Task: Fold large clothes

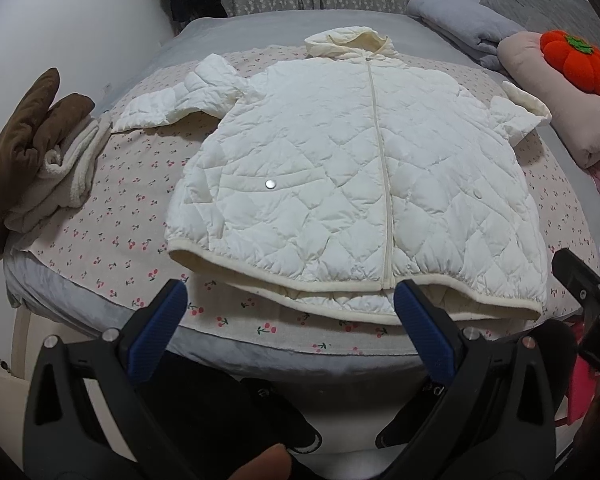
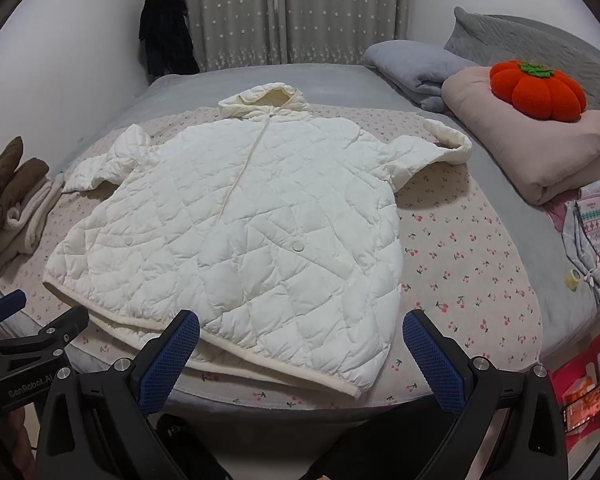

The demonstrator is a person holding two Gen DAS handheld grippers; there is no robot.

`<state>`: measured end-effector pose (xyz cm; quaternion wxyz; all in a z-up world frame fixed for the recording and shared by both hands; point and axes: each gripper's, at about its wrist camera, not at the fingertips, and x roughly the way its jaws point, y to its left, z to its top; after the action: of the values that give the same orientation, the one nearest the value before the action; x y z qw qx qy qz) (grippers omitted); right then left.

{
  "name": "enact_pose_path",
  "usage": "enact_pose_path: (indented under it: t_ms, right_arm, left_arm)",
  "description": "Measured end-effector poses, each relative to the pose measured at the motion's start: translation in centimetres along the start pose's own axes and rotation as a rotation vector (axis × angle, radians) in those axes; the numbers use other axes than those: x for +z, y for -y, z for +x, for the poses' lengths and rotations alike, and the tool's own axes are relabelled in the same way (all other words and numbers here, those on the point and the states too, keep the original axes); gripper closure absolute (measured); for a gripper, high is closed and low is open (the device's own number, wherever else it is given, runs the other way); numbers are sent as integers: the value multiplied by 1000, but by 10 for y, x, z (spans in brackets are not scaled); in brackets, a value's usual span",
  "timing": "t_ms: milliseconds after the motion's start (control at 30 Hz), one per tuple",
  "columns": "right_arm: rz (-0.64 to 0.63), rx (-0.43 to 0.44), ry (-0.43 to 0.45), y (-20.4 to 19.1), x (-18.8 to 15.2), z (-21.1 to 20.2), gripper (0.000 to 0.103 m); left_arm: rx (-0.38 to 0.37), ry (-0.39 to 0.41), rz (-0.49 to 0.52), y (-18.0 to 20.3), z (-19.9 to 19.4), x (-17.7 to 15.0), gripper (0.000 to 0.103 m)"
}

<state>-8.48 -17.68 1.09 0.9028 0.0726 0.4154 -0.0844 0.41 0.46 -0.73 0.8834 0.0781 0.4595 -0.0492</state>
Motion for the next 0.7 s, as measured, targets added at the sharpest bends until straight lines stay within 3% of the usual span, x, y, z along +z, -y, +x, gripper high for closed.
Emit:
enact_pose_path:
  t_ms: [700]
  right_arm:
    - [7,4,-10,1,-2,6,0]
  left_arm:
    - [10,-10,-12,-5,5,-1,0]
